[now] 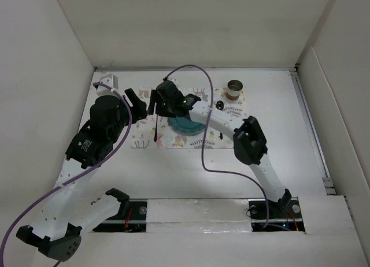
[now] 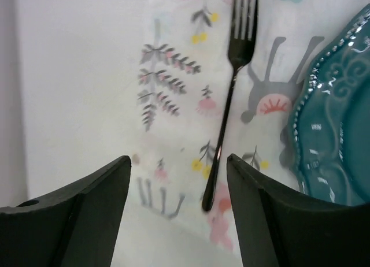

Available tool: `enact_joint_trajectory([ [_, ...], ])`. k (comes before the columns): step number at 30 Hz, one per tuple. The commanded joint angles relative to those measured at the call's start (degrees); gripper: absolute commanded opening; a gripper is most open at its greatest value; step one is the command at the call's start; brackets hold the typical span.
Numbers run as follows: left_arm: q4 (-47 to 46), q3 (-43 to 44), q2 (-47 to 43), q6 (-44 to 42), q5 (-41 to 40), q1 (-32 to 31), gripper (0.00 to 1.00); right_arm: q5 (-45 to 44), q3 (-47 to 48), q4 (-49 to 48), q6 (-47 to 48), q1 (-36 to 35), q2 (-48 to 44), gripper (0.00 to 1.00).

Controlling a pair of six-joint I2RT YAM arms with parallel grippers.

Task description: Set the dinner table for one person

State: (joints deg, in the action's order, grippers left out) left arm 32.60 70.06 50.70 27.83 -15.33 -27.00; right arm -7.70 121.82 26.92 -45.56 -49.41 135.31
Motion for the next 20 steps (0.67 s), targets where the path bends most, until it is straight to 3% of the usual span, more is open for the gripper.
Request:
enact_joint_trajectory([
  [1,-2.36,-0.80,-0.87,-1.55,-0.67,-0.24,0.62,4.79,-5.76,-3.80,4.60,0.98,-16.36,0.77],
  [3,-2.54,-0.11,-0.16,-1.29,-0.14,-0.24,0.68,6.47,-11.31,-4.42,6.96,2.03,-25.29,1.00],
  [6,-3.33,0.86,0.98,-0.85,0.83,-0.24,0.71,5.87,-23.18,-3.99,10.48,2.56,-35.43,1.00],
  [9,-4.99,3.40,1.77,-1.20,0.04,-0.24,0.72,-2.74,-32.86,-1.18,12.15,3.87,-50.72,1.00],
  [12,-5.44,6.74,2.56,-1.82,-2.77,-0.24,0.72,-10.47,-39.26,3.49,12.60,8.00,-66.88,1.00],
  [15,-5.35,9.38,2.92,-1.38,-4.88,-0.24,0.73,-17.07,-44.98,5.42,13.47,18.33,-84.89,1.00],
  [20,-5.18,6.58,2.74,1.17,-4.27,-0.24,0.75,-10.60,-50.36,8.50,16.47,28.84,-91.01,1.00],
])
